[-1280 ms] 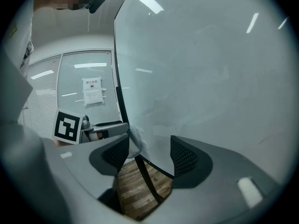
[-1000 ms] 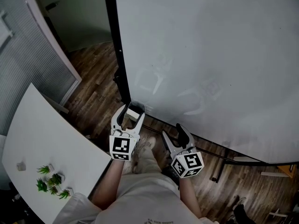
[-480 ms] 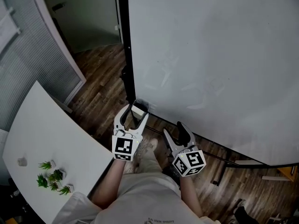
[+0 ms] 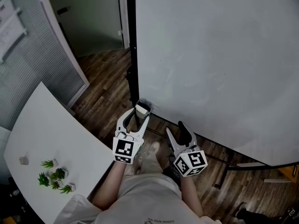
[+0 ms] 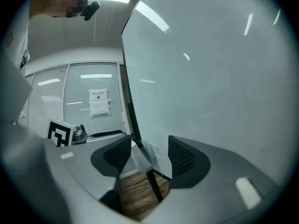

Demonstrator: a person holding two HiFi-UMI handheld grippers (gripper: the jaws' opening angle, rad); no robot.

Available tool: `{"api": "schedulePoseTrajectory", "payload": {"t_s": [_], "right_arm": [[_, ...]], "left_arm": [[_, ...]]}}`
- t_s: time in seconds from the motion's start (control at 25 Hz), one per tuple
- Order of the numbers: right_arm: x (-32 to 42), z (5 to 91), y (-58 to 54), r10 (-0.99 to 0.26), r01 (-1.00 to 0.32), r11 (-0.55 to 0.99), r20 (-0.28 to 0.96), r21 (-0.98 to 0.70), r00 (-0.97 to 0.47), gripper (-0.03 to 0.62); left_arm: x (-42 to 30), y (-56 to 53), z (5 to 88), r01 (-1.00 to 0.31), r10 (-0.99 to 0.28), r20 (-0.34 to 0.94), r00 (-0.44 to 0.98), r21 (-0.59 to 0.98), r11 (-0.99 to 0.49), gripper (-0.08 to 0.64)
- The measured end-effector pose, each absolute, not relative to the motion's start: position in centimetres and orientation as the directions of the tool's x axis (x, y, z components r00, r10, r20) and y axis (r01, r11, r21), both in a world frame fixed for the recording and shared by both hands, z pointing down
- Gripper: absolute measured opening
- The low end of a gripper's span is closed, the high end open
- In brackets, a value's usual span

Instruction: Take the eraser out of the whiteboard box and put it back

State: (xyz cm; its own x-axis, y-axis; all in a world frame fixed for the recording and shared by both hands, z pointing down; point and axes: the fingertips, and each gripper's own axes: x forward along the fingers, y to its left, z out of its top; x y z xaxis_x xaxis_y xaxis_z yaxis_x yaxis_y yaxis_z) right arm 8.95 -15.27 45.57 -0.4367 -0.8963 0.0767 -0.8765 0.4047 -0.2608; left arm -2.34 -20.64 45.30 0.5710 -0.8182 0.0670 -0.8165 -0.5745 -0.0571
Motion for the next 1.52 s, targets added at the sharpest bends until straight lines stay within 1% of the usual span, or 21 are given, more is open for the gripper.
{"api": "schedulePoseTrajectory", "payload": {"t_s": [0.16, 0.32, 0.4, 0.48, 0.56, 0.64, 0.68, 1.0, 1.2, 1.36, 1.52], "right_arm": [[8.8, 45.1, -14.8, -0.902, -0.882, 0.401, 0.063, -0.249, -0.427, 0.224], [8.5, 44.8, -14.3, -0.902, -0.886, 0.402, 0.064, -0.233, -0.426, 0.188], [8.4, 44.6, -14.0, -0.905, -0.89, 0.398, 0.062, -0.223, -0.421, 0.169], [8.5, 44.5, -13.8, -0.91, -0.899, 0.389, 0.07, -0.202, -0.409, 0.131], [8.4, 44.8, -13.7, -0.915, -0.914, 0.375, 0.099, -0.156, -0.392, 0.092], [8.4, 45.1, -13.7, -0.918, -0.925, 0.361, 0.126, -0.12, -0.375, 0.027], [8.5, 45.2, -13.7, -0.92, -0.927, 0.357, 0.129, -0.117, -0.37, 0.012], [8.8, 44.6, -13.5, -0.926, -0.93, 0.347, 0.117, -0.119, -0.36, 0.012], [9.3, 44.7, -13.6, -0.93, -0.934, 0.336, 0.114, -0.122, -0.349, 0.011], [9.6, 44.0, -13.4, -0.942, -0.946, 0.315, 0.091, -0.081, -0.322, 0.011], [9.9, 43.7, -13.4, -0.947, -0.949, 0.307, 0.079, -0.077, -0.313, 0.011]], "left_arm": [[-3.1, -19.8, 44.8, -0.821, -0.821, 0.056, 0.568, -0.035, -0.57, 0.172], [-4.0, -19.1, 44.0, -0.835, -0.836, 0.027, 0.548, -0.052, -0.548, 0.08], [-4.3, -18.9, 43.6, -0.84, -0.841, 0.018, 0.54, -0.053, -0.541, 0.057], [-4.6, -18.6, 43.4, -0.843, -0.844, 0.012, 0.537, -0.048, -0.536, 0.041], [-4.9, -18.2, 42.9, -0.842, -0.843, 0.0, 0.538, -0.057, -0.537, 0.003], [-5.1, -17.9, 42.6, -0.839, -0.841, -0.006, 0.541, -0.066, -0.539, 0.003], [-5.2, -17.9, 42.6, -0.84, -0.841, -0.002, 0.54, -0.066, -0.539, 0.003], [-5.1, -18.1, 43.8, -0.837, -0.838, 0.054, 0.543, -0.035, -0.545, 0.003], [-4.5, -18.0, 43.8, -0.826, -0.826, 0.059, 0.56, -0.037, -0.562, 0.003], [-4.2, -18.0, 44.3, -0.818, -0.817, 0.072, 0.572, -0.024, -0.574, 0.003], [-3.9, -18.0, 44.6, -0.815, -0.813, 0.082, 0.576, -0.02, -0.58, 0.003]]}}
